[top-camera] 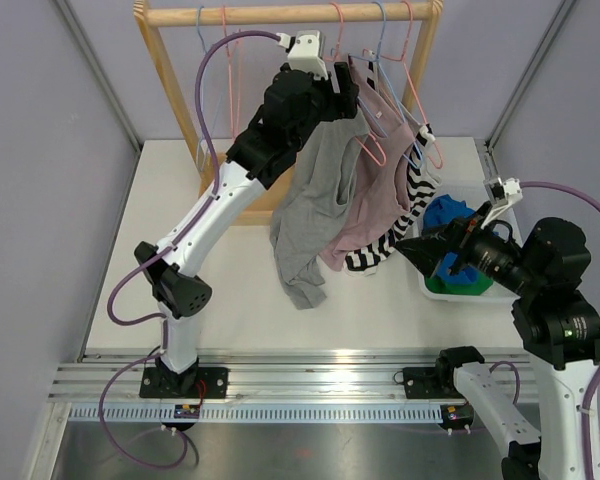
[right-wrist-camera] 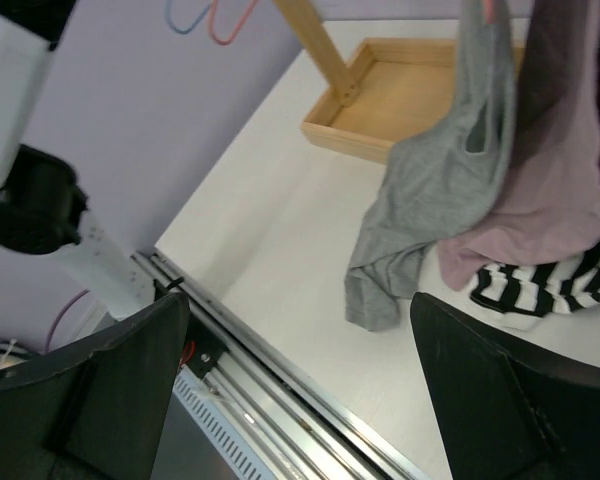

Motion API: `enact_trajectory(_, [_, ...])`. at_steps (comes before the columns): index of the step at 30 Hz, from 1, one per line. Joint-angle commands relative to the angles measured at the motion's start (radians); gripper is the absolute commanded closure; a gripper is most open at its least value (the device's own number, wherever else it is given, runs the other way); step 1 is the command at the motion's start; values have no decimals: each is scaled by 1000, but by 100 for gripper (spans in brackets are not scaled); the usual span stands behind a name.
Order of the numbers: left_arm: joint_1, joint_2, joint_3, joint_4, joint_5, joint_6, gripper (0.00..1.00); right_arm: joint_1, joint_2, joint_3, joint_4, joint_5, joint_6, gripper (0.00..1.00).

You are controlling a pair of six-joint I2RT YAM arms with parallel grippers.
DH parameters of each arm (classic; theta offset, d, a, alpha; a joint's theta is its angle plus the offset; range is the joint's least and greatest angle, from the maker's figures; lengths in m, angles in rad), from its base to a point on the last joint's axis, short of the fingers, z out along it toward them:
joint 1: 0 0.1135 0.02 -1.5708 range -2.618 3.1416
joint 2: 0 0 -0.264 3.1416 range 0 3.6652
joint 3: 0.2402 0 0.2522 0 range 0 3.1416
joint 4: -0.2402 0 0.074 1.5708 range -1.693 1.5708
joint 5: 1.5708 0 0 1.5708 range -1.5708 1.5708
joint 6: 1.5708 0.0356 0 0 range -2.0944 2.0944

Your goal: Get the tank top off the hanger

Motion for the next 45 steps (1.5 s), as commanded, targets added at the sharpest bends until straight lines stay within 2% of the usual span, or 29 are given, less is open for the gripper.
enact_trajectory(1, [-2, 52, 110, 36, -110, 74, 26, 1, -29, -28, 96, -197, 56, 1])
enact_trajectory(4, [-1, 104, 164, 16, -132, 105, 35, 1, -48, -24, 100, -225, 70, 0])
enact_trajectory(5, [-1, 113, 172, 13, -139, 113, 42, 1, -49, -22, 96, -228, 73, 1])
enact_trajectory(6, [-1, 118, 176, 13, -139, 119, 52, 1, -54, -17, 93, -229, 73, 1])
enact_trajectory(7, [-1, 123, 178, 14, -139, 123, 55, 1, -57, -16, 88, -228, 73, 0])
enact_trajectory(10, [1, 120, 179, 21, -135, 139, 73, 1, -59, -17, 71, -217, 61, 0])
enact_trajectory(12, [1, 117, 181, 21, -139, 145, 74, 2, -60, -20, 64, -211, 54, 0])
enact_trajectory(20, [4, 78, 178, -19, -196, 202, 99, 1, -62, -30, 54, -197, 47, 1])
enact_trajectory(24, [5, 34, 166, -32, -214, 220, 100, 2, -62, -30, 54, -192, 45, 1])
enact_trajectory(37, [5, -156, 66, -67, -138, 188, 100, 1, -29, -22, 79, -166, 44, 2])
enact_trajectory(45, [4, -382, -219, -2, -60, 116, 100, 1, 36, -19, 113, -168, 45, 3])
